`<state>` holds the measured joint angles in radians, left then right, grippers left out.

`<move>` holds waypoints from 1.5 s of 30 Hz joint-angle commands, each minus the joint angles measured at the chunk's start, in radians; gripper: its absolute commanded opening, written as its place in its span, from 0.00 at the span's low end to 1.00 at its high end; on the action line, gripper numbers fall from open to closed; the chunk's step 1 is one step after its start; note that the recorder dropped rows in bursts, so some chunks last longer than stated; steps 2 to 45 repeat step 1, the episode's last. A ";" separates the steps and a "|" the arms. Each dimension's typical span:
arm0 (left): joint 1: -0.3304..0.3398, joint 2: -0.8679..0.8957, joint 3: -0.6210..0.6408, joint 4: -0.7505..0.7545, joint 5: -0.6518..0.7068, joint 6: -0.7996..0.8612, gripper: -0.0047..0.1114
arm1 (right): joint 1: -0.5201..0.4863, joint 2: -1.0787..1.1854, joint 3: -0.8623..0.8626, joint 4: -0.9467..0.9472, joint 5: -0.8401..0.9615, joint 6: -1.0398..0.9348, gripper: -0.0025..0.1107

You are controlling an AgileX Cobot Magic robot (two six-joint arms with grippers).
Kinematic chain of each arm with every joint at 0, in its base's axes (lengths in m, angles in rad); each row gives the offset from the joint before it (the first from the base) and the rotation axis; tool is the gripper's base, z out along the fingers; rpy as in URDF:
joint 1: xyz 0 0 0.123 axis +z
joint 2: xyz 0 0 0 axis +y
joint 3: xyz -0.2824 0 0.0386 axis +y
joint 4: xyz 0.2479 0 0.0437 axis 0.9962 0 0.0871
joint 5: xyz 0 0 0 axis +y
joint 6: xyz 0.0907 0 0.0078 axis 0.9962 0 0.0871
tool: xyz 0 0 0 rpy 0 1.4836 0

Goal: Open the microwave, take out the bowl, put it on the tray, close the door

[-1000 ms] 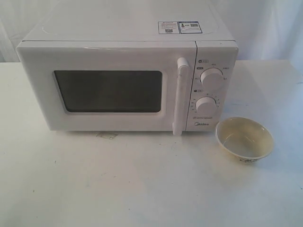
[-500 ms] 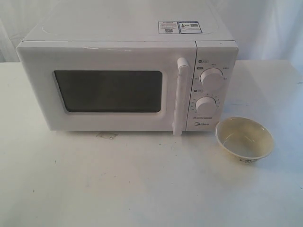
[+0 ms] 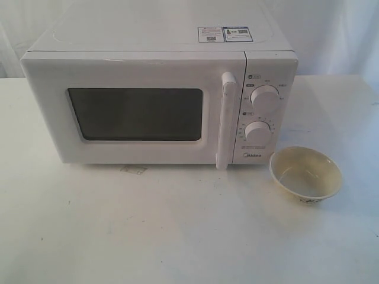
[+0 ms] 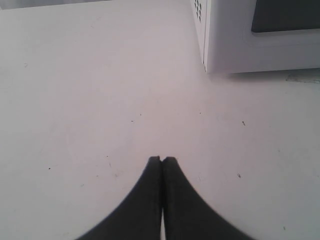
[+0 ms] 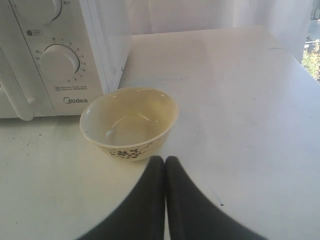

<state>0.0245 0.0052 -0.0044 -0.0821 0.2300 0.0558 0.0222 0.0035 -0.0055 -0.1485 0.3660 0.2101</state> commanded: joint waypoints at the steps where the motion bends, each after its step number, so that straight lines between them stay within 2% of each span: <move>1: 0.002 -0.005 0.004 0.001 0.002 0.002 0.04 | -0.005 -0.004 0.005 -0.010 -0.009 -0.004 0.02; 45: 0.002 -0.005 0.004 0.001 0.002 0.002 0.04 | -0.005 -0.004 0.005 -0.010 -0.009 -0.004 0.02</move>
